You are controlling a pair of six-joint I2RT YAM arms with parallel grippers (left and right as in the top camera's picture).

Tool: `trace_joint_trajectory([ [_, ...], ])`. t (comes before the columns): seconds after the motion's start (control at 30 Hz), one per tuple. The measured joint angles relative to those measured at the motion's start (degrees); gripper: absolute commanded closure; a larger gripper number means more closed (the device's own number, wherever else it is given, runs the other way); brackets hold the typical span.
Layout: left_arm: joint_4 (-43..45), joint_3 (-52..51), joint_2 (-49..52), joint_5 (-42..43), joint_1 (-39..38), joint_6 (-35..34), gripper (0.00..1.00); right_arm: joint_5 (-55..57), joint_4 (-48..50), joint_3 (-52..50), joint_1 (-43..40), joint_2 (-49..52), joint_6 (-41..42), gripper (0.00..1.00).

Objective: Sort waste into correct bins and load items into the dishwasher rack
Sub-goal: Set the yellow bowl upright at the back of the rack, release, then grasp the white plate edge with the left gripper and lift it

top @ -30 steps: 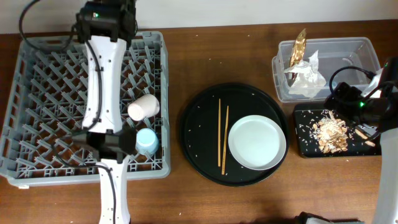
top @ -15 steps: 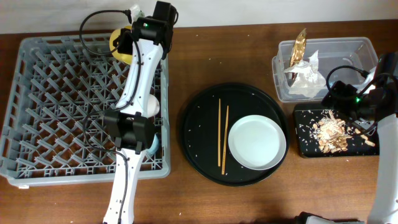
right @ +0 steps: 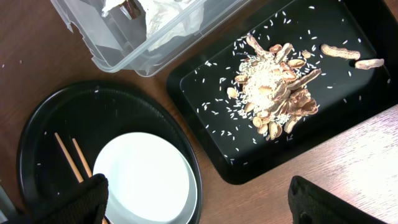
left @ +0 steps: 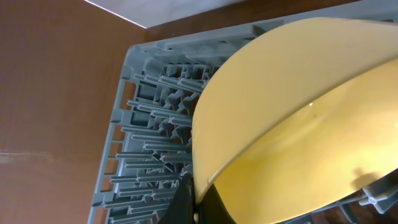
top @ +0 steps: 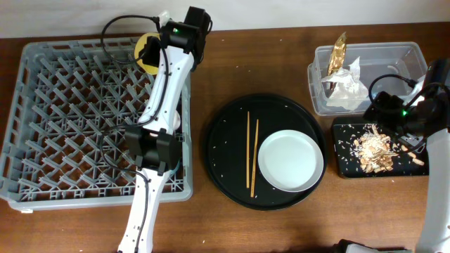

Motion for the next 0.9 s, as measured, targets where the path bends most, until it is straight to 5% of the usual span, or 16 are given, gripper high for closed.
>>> trace_joint_trajectory([
  [0.07,-5.5,0.0,0.3,-0.3,-2.0,-0.4,0.61,0.0,0.2,0.0,0.0,0.0,0.0,0.06],
  [0.17,-7.5,-0.4,1.1,4.2,-6.0,3.0,0.37,0.0,0.2,0.0,0.0,0.0,0.0,0.06],
  [0.4,-7.6,-0.8,0.7,19.0,-9.0,8.6,0.27,0.0,0.1,0.0,0.0,0.0,0.0,0.04],
  [0.53,-7.5,-1.2,-17.4,49.5,-8.6,17.6,0.26,-6.9,-3.5,0.0,0.0,0.0,-2.6,0.08],
  [0.63,-7.5,-1.0,-21.9,65.5,-8.7,19.1,0.31,-8.0,-4.8,0.0,1.6,0.0,-4.1,0.08],
  [0.73,-5.9,-10.2,-21.7,73.8,-10.3,19.4,0.32,-8.5,-4.8,0.0,1.8,0.0,-4.3,0.08],
  [0.9,12.7,-37.9,-21.0,78.0,-21.7,22.0,0.39,-8.5,-5.0,0.0,1.8,0.0,-4.3,0.08],
])
